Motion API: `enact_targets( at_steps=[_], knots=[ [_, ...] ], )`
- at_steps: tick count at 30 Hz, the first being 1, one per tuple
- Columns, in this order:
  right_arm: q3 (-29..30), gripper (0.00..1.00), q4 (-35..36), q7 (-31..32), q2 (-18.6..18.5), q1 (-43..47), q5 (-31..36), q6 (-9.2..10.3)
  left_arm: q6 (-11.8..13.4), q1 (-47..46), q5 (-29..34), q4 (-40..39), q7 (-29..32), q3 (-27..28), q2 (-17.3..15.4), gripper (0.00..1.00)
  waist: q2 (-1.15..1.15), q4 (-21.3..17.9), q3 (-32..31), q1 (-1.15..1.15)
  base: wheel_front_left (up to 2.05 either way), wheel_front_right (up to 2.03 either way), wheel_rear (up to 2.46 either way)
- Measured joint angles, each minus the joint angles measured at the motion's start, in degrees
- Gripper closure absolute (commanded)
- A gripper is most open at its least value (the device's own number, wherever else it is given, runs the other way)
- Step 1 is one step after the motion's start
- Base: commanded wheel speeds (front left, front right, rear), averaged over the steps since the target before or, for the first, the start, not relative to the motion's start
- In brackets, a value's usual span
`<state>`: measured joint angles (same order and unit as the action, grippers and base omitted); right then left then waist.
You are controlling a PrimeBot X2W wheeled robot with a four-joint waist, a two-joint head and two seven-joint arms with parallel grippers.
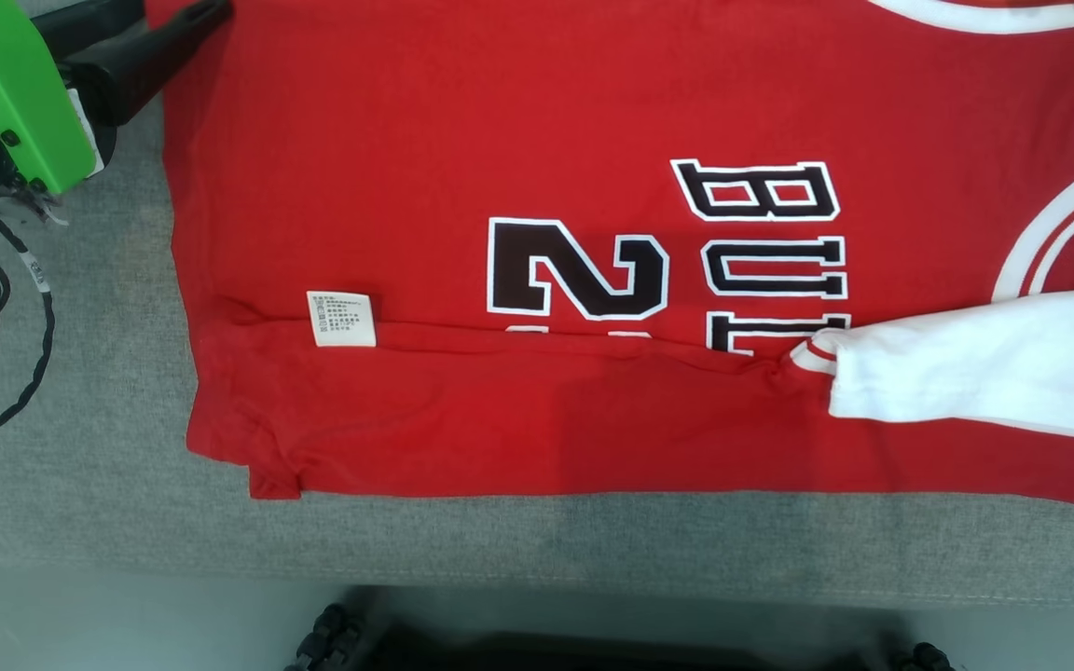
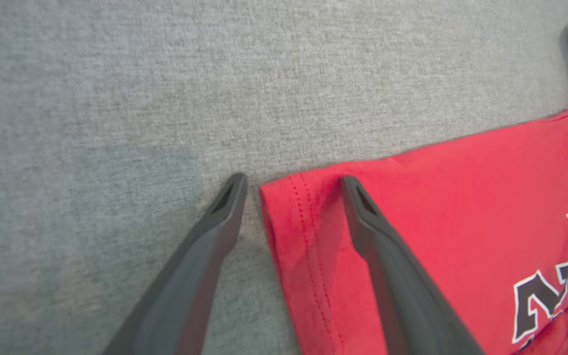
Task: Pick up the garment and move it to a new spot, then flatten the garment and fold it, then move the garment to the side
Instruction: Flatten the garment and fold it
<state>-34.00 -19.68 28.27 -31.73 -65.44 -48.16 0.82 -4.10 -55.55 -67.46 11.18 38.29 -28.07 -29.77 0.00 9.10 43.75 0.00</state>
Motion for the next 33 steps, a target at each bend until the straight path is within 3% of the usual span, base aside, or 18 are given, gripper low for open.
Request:
enact_targets(
  at_steps=[2,4,11,22,33],
  knots=[
    [-0.07,0.84,-0.75,-0.09,0.41,-0.25,0.0,-0.32,-0.13,-0.27,0.0,0.48,0.07,-0.05,0.0,0.53,0.0,-0.18,-0.03,0.0,0.0,0.0,0.0],
    [-0.19,0.91,-1.46,-0.52,0.71,-0.55,0.0,-0.88,-0.26,-0.46,-0.01,1.12,0.48,-0.15,-0.03,0.72,0.0,-0.33,-0.07,0.0,0.0,0.0,0.0],
    [-0.4,1.0,-3.88,-1.1,1.72,-1.44,-0.01,-2.11,-0.53,-0.83,-1.08,2.3,1.56,-0.63,0.29,1.0,0.0,-0.59,-0.34,0.0,0.0,0.0,0.0],
    [-1.21,1.0,-7.47,-4.91,3.54,-1.63,0.03,-4.43,-1.7,-0.82,-2.33,4.43,1.1,-1.03,1.14,1.0,0.0,-0.93,-2.37,0.0,0.0,0.0,0.0],
    [-2.91,1.0,-5.12,-12.87,4.28,1.66,0.42,-7.36,-2.43,3.65,-1.83,6.46,-3.75,-0.82,0.99,1.0,0.0,-2.22,-6.61,0.0,0.0,0.0,0.0]
  ],
)
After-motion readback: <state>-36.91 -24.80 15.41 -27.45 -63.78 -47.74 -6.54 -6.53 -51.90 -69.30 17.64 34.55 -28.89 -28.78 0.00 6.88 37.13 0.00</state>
